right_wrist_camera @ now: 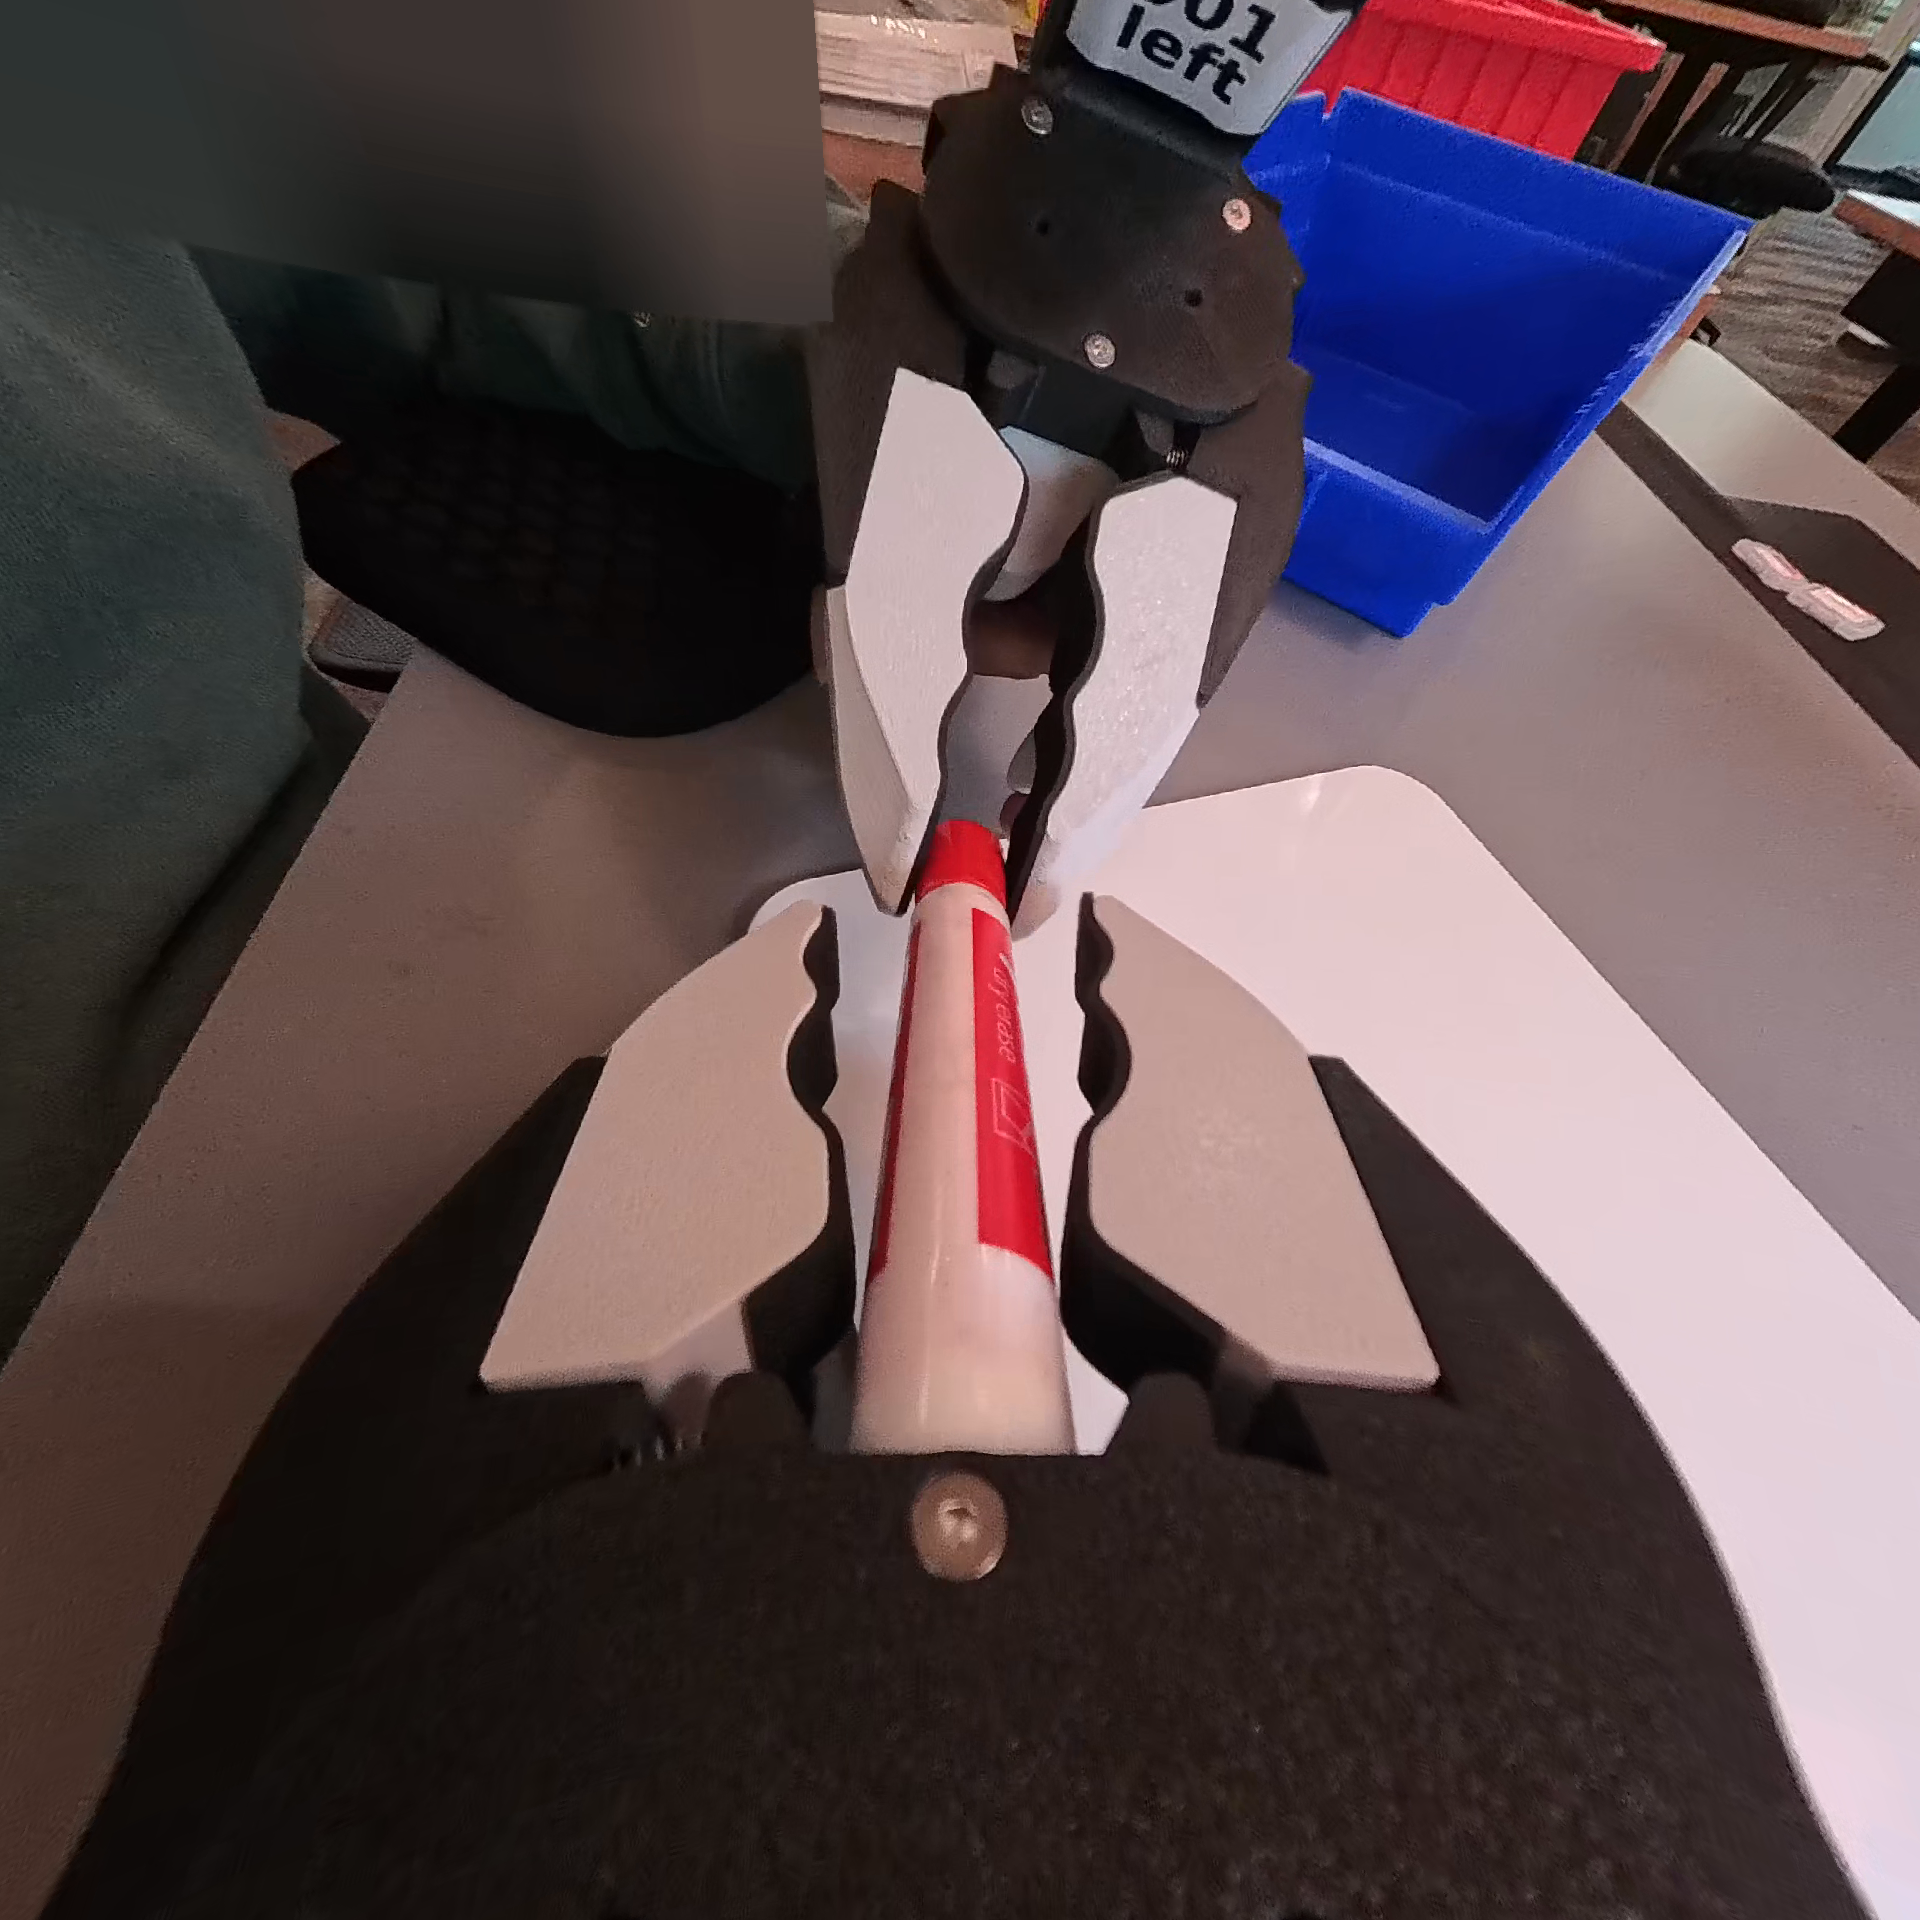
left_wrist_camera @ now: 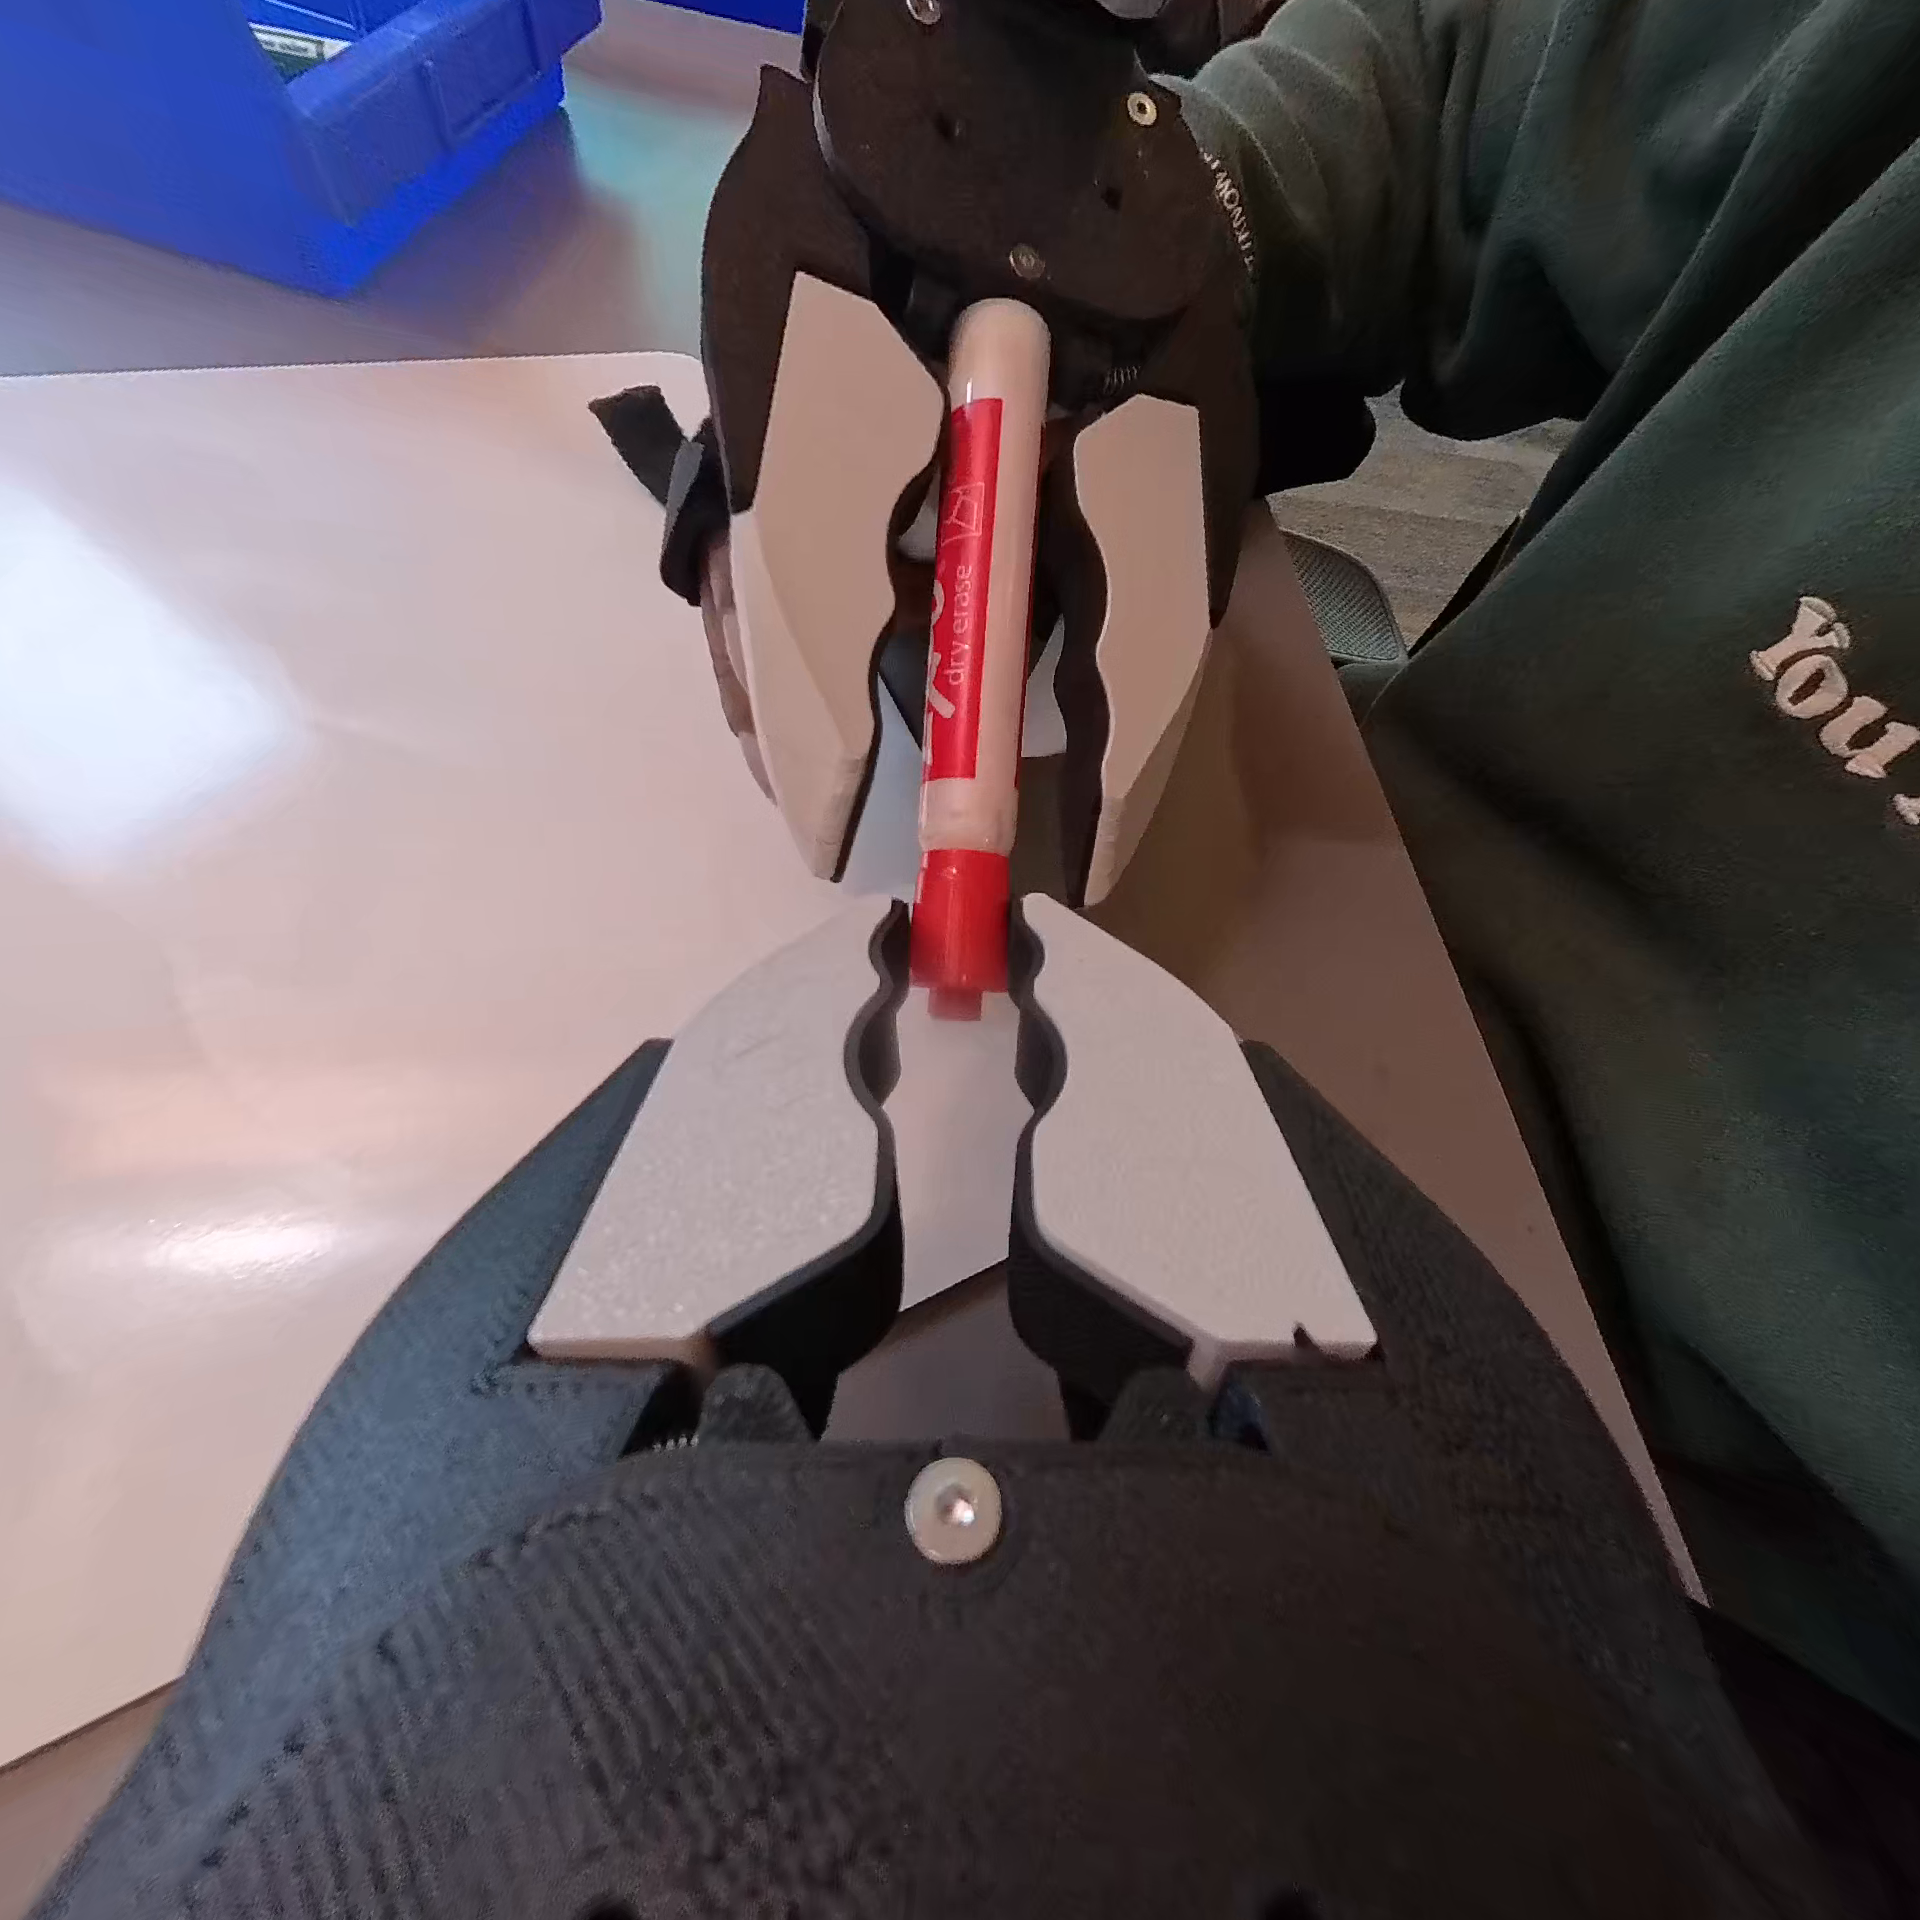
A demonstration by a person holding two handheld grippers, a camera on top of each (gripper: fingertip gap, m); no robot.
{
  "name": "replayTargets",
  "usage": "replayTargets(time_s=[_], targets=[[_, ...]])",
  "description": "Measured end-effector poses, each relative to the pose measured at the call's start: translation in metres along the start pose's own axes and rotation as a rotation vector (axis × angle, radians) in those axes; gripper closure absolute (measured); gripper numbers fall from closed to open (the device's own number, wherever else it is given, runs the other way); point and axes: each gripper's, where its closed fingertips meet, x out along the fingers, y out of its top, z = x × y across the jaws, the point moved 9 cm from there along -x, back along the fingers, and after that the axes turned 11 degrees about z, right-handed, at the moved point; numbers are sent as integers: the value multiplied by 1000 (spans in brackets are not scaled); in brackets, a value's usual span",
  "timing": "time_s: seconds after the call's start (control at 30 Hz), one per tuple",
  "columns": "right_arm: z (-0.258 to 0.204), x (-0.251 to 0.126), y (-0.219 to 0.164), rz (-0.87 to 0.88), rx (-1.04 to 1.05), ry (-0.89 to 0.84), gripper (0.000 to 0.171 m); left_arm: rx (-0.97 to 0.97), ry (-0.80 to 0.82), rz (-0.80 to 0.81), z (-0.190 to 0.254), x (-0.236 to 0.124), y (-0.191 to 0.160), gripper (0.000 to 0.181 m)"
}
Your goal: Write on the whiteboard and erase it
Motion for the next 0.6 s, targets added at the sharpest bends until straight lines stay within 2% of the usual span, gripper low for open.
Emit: replayTargets(time_s=[0.13, 0.4, 0.6], targets=[[-2, 0, 0, 1, -16, 4, 135, -3, -7, -11, 1, 1, -1, 163], [-3, 1, 1, 6, -3, -2, 138, -14, -22, 2, 1, 1, -1, 163], [-2, -2, 5, 33, 76, -5, 139, -53, -62, 112, 0, -3, -2, 163]])
